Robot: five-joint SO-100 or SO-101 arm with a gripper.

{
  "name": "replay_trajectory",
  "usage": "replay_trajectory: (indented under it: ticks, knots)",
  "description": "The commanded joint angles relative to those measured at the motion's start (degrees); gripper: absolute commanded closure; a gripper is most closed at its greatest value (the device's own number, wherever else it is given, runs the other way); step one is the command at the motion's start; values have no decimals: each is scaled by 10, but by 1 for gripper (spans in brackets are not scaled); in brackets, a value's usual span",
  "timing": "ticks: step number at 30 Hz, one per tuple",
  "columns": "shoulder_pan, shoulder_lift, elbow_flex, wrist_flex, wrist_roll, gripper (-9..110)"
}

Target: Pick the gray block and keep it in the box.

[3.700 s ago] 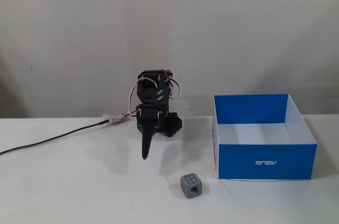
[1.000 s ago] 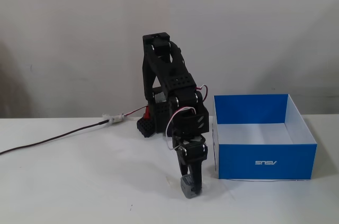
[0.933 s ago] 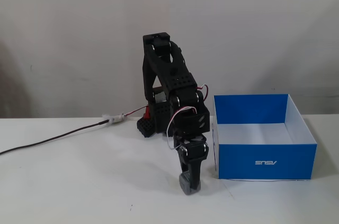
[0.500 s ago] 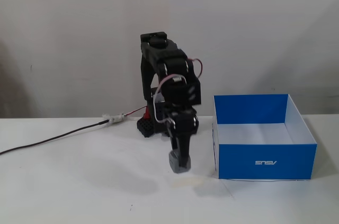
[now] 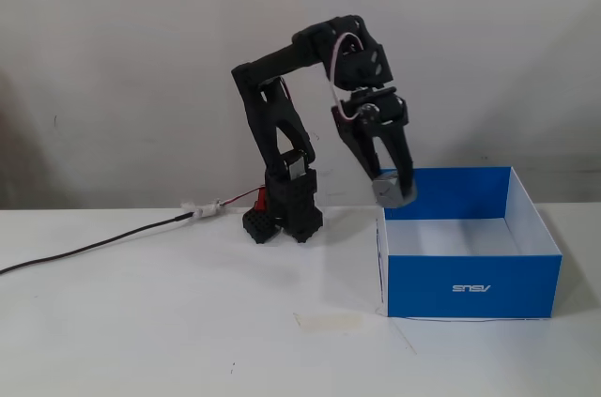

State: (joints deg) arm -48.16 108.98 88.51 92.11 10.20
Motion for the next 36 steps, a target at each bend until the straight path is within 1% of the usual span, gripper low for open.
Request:
replay_trajectory:
  ticks: [1,6,8,10,12,13,14,17,19,20,21,27,28,33,34,36]
  knots:
    - [-78,37,15,-25,8,101]
    - [-188,-1,32,-84,8,101]
    - [-222,-63,1,-88,8,101]
    - [-233,-131,-42,-86,9,101]
    - [-242,-183,-70,-80,11,82]
    - [-242,-191,-71,-80,11,76]
    - [-239,-193,-75,-81,14,76]
    - [-214,-178,-93,-76,28,69]
    - [-168,-161,-142,-41,40,74]
    - [-140,-134,-138,-36,43,77]
    - [-109,-103,-122,-35,43,83]
    - [62,81,8,-47,35,96]
    - [91,103,25,-47,35,100]
    - [248,212,120,-62,28,101]
    - [290,242,148,-77,28,101]
    - [368,329,260,-160,-4,101]
